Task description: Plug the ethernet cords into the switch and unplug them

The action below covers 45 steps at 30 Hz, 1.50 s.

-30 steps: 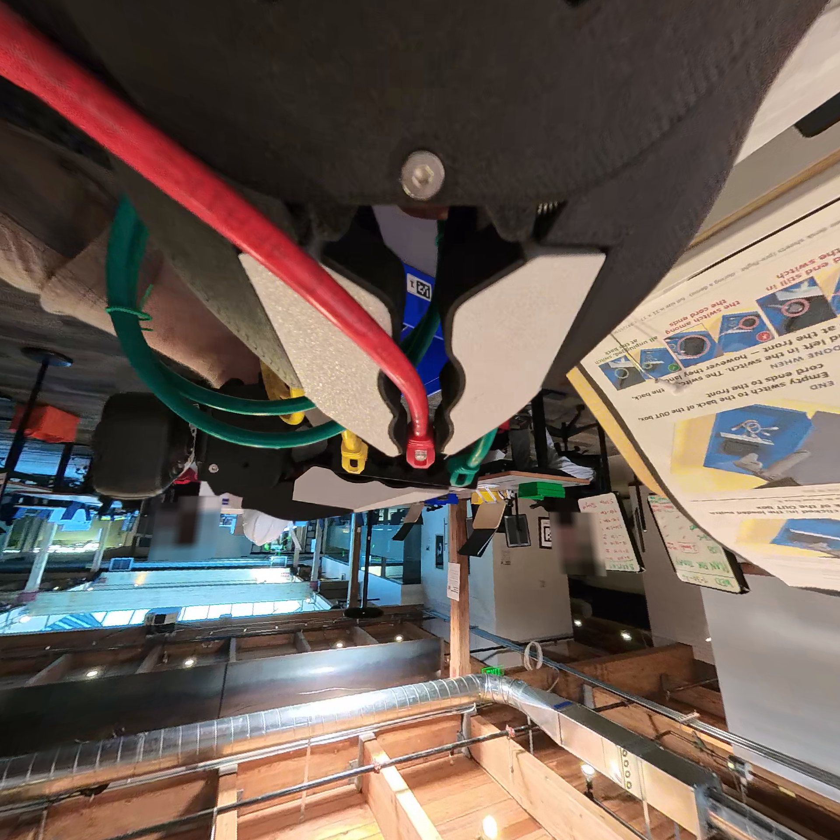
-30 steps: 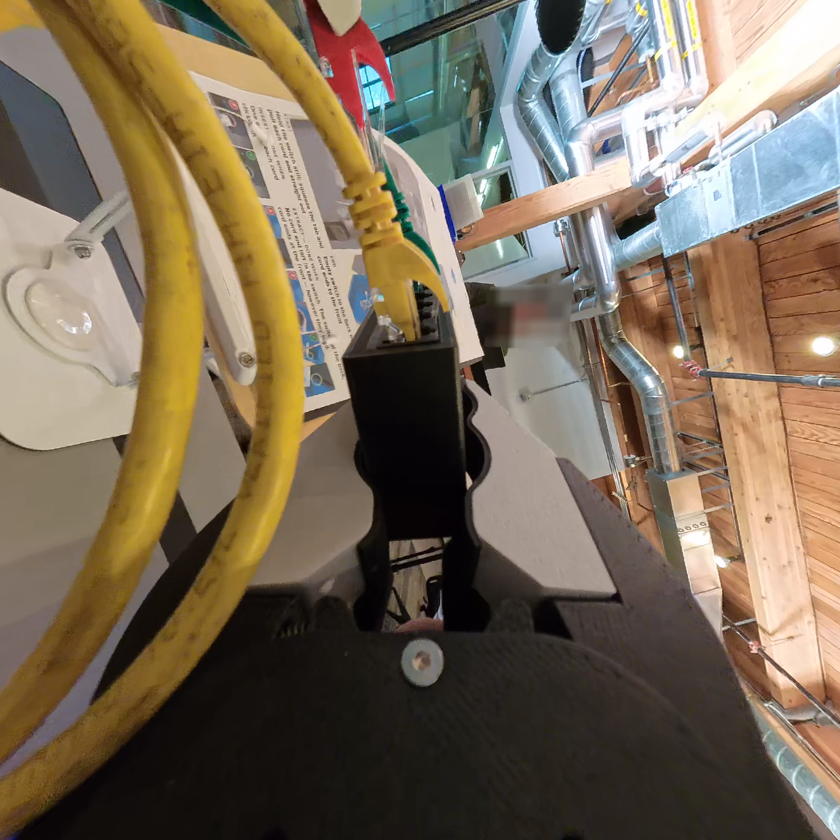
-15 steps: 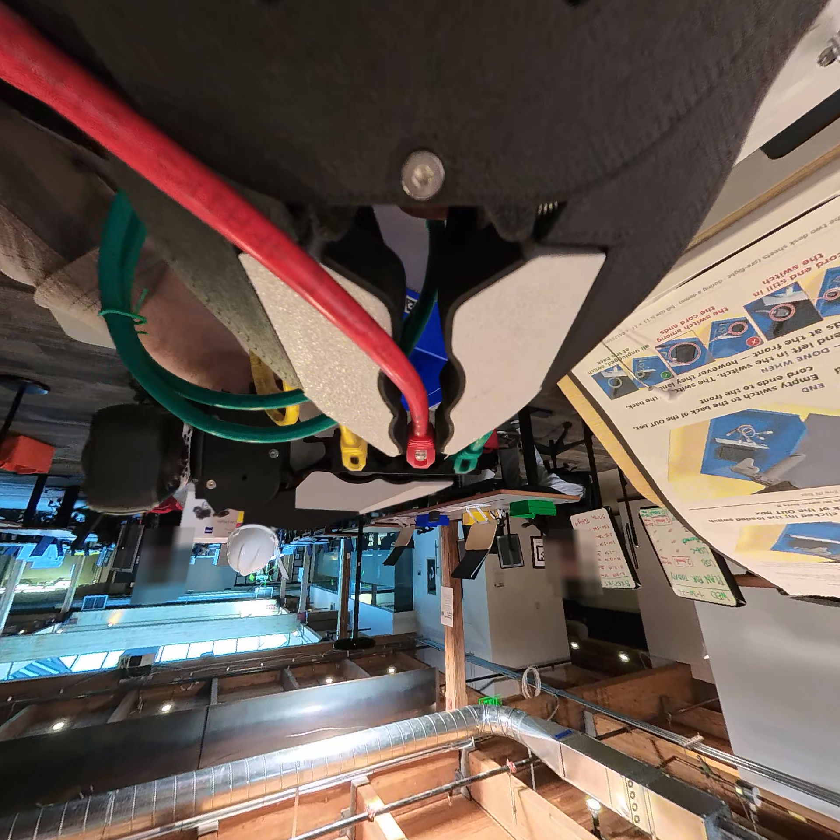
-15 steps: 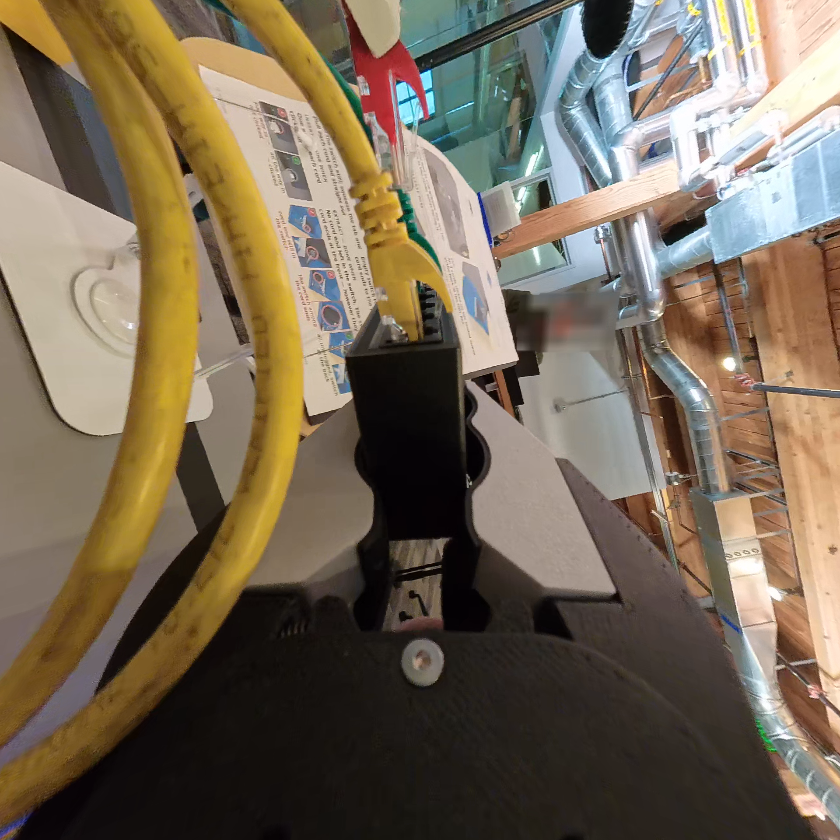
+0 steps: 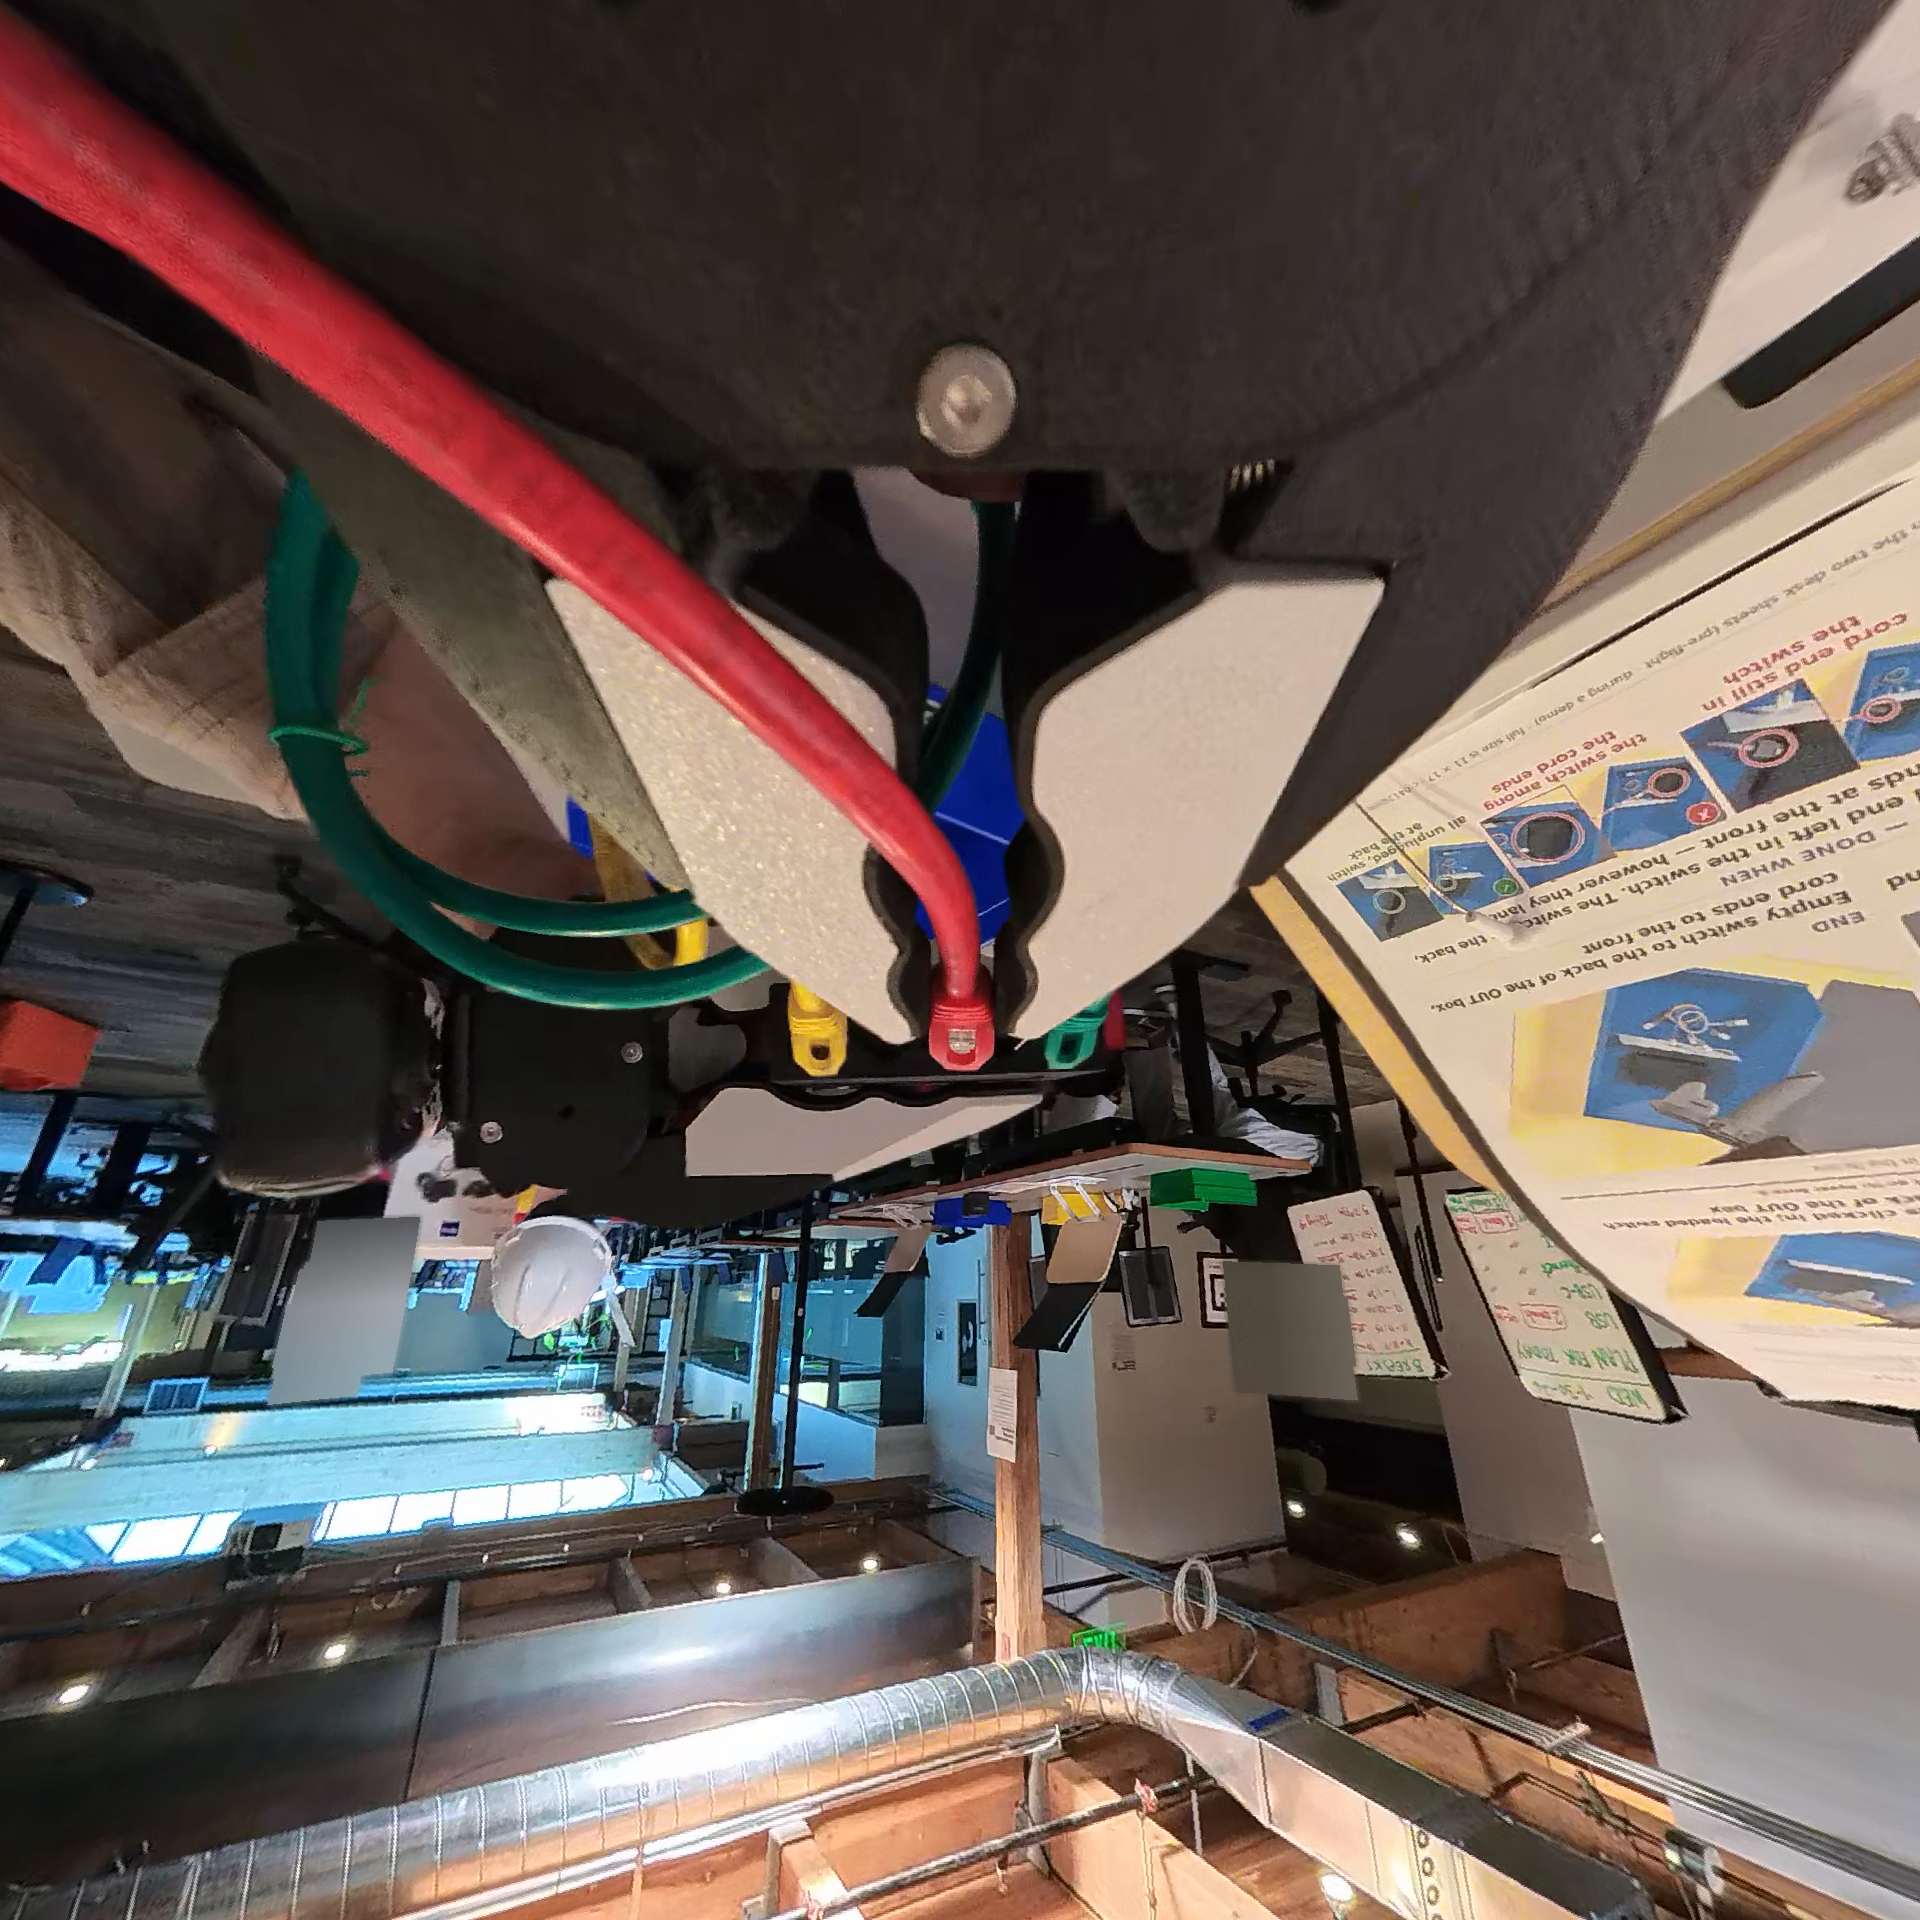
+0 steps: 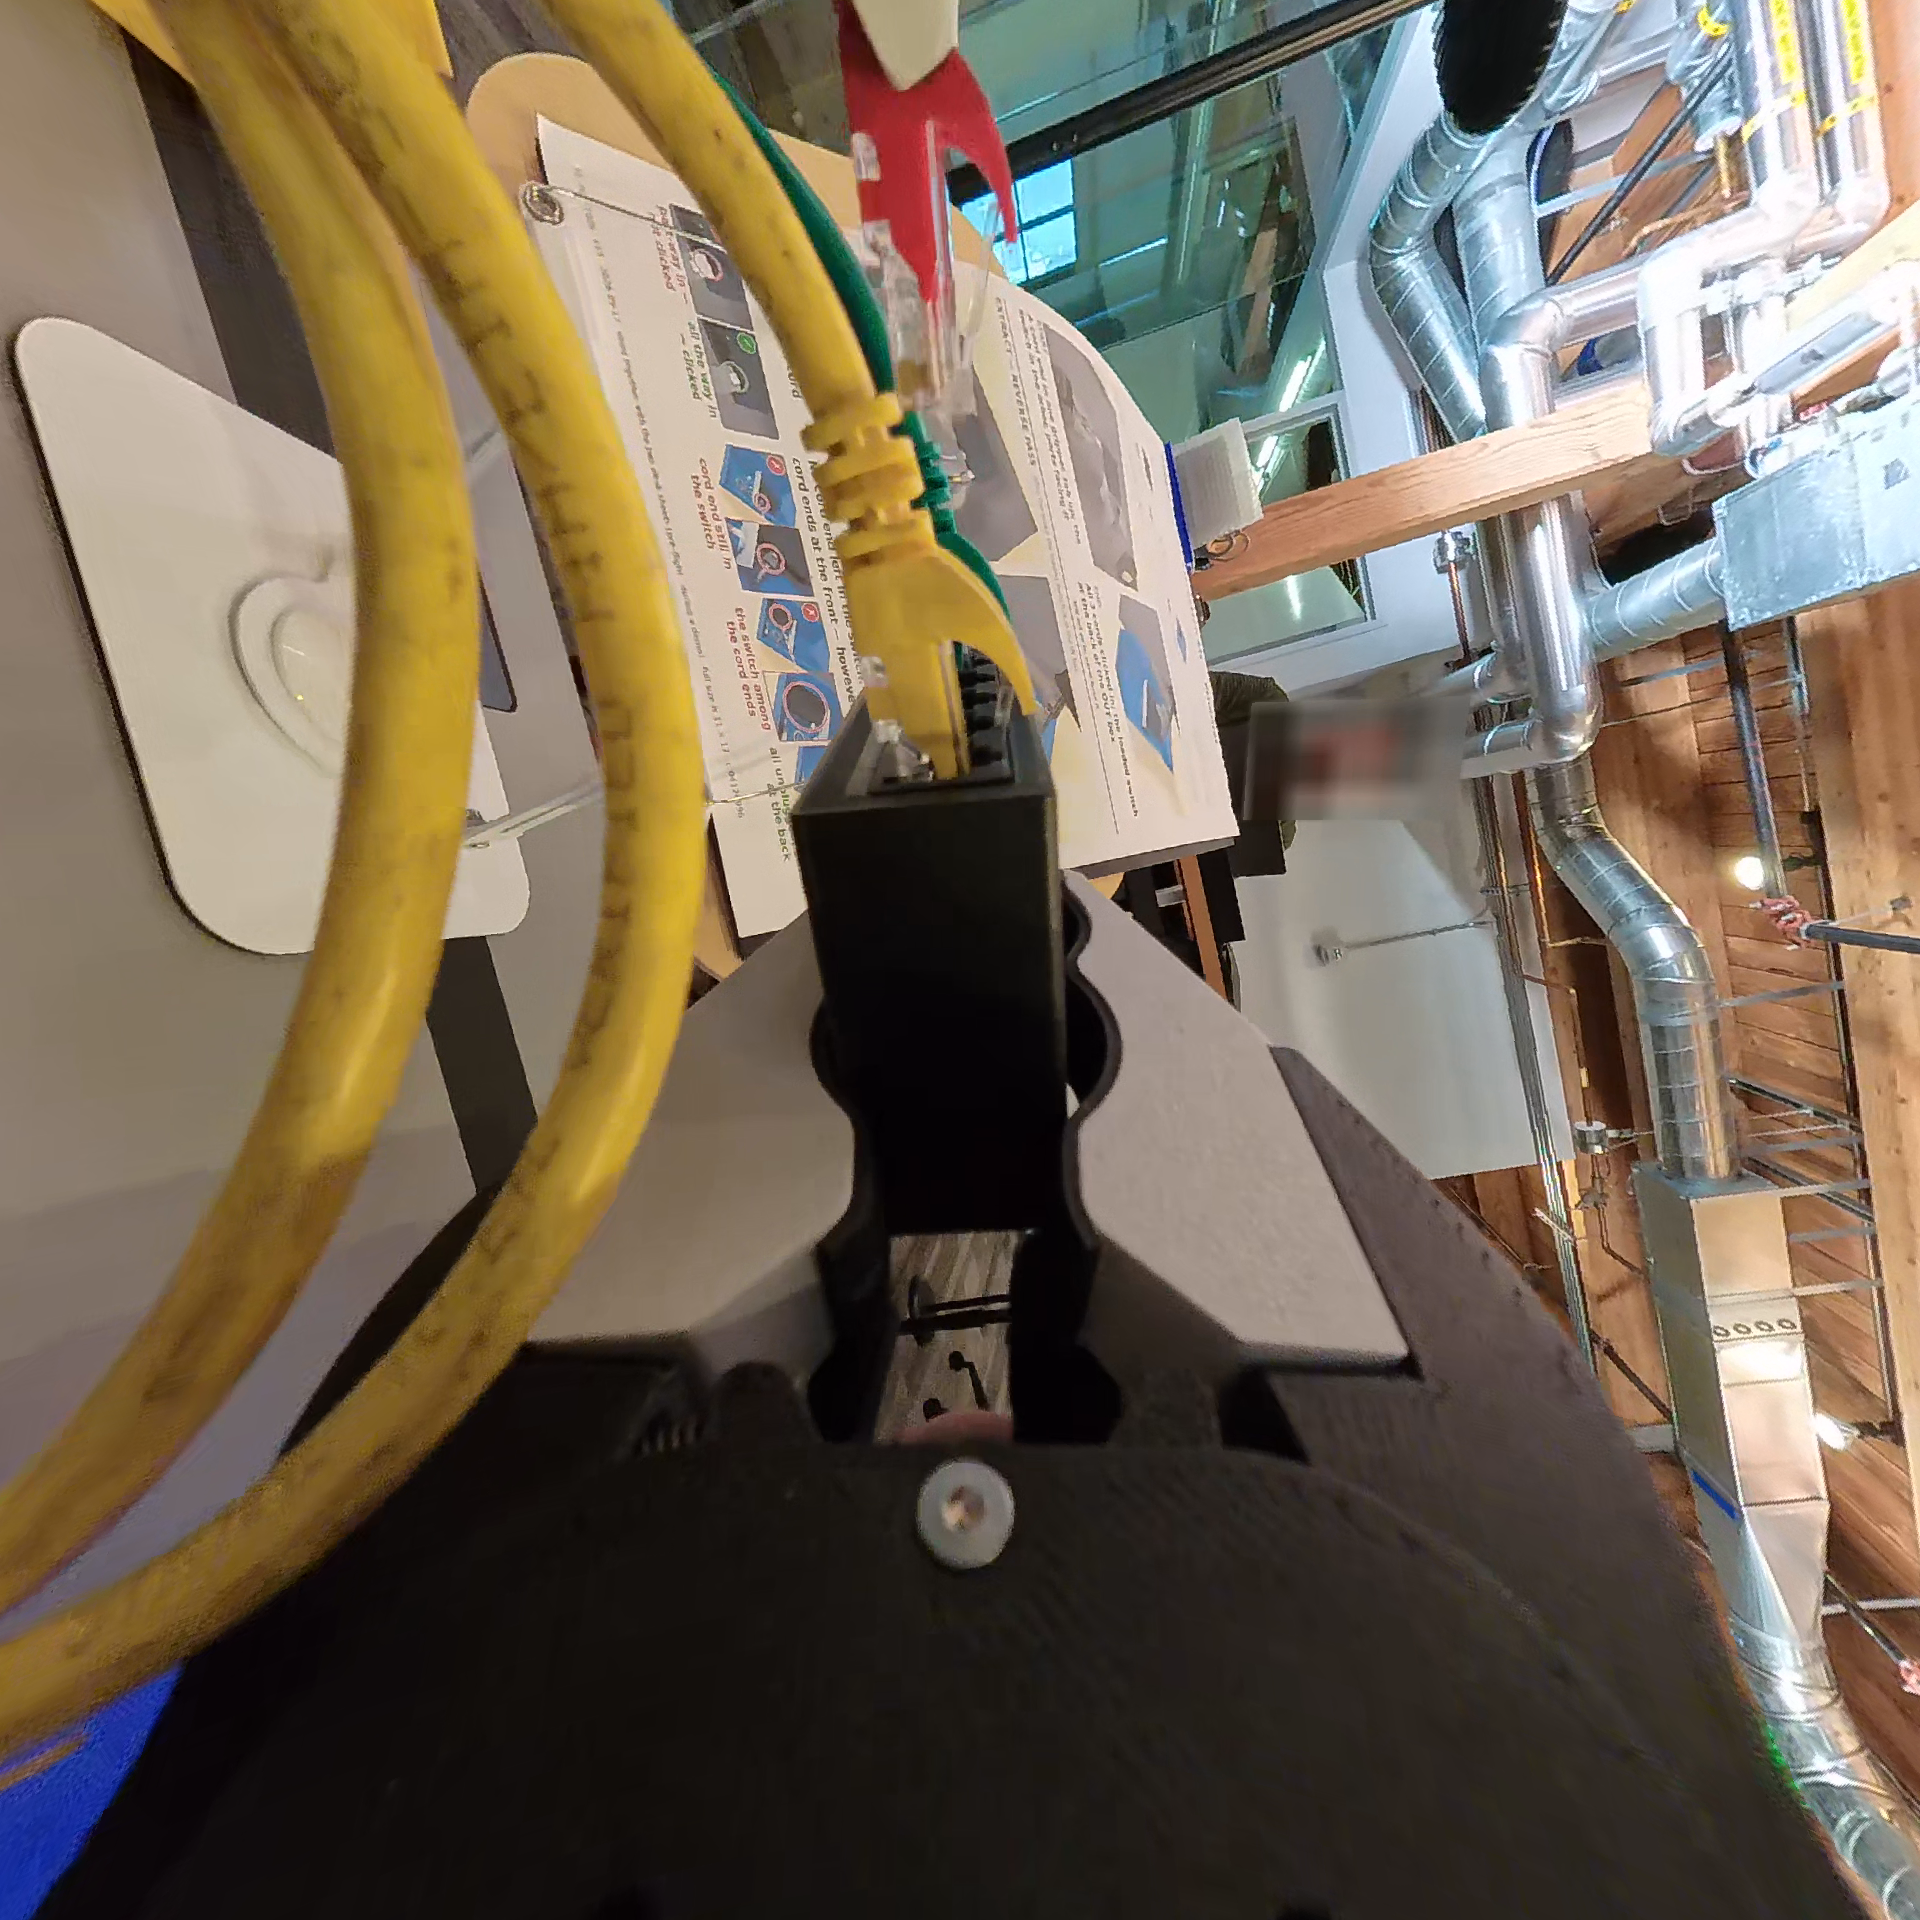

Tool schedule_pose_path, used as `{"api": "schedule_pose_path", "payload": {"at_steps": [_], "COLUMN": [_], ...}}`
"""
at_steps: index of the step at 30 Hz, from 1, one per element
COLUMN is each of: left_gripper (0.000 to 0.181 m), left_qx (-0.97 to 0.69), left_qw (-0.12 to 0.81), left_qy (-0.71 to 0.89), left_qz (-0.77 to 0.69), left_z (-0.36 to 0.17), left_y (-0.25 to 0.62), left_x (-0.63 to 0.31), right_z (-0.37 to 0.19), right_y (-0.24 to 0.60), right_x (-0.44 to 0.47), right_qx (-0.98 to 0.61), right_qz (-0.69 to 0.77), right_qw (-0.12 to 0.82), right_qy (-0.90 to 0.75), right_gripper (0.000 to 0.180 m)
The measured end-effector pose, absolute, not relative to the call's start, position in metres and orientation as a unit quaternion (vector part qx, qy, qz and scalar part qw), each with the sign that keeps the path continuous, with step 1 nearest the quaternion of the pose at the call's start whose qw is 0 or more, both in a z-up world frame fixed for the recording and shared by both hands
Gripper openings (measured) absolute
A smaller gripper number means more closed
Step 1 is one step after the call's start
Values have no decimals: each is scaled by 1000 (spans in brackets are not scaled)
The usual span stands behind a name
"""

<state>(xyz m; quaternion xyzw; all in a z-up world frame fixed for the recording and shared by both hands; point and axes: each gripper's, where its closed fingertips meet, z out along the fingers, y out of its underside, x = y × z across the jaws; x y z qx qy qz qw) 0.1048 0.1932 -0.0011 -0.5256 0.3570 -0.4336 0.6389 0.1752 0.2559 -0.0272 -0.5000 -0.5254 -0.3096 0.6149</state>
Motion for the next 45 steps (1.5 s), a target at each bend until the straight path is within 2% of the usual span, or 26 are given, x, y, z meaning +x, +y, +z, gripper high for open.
{"api": "schedule_pose_path", "payload": {"at_steps": [1, 19, 44, 45], "left_gripper": [12, 12, 12, 12], "left_qx": [-526, -527, -536, -537], "left_qw": [635, 639, 639, 639], "left_qy": [356, 360, 368, 366], "left_qz": [-440, -430, -411, -410], "left_z": [-1, 5, 7, 6], "left_y": [193, 178, 174, 175], "left_x": [105, 111, 111, 111], "right_z": [-27, -17, -9, -9], "right_y": [256, 249, 244, 244], "right_x": [175, 168, 169, 169], "right_qx": [-499, -477, -461, -461], "right_qz": [-311, -284, -321, -322], "right_qw": [614, 637, 626, 625], "right_qy": [-527, -535, -541, -542], "right_gripper": [31, 31, 31, 171]}}
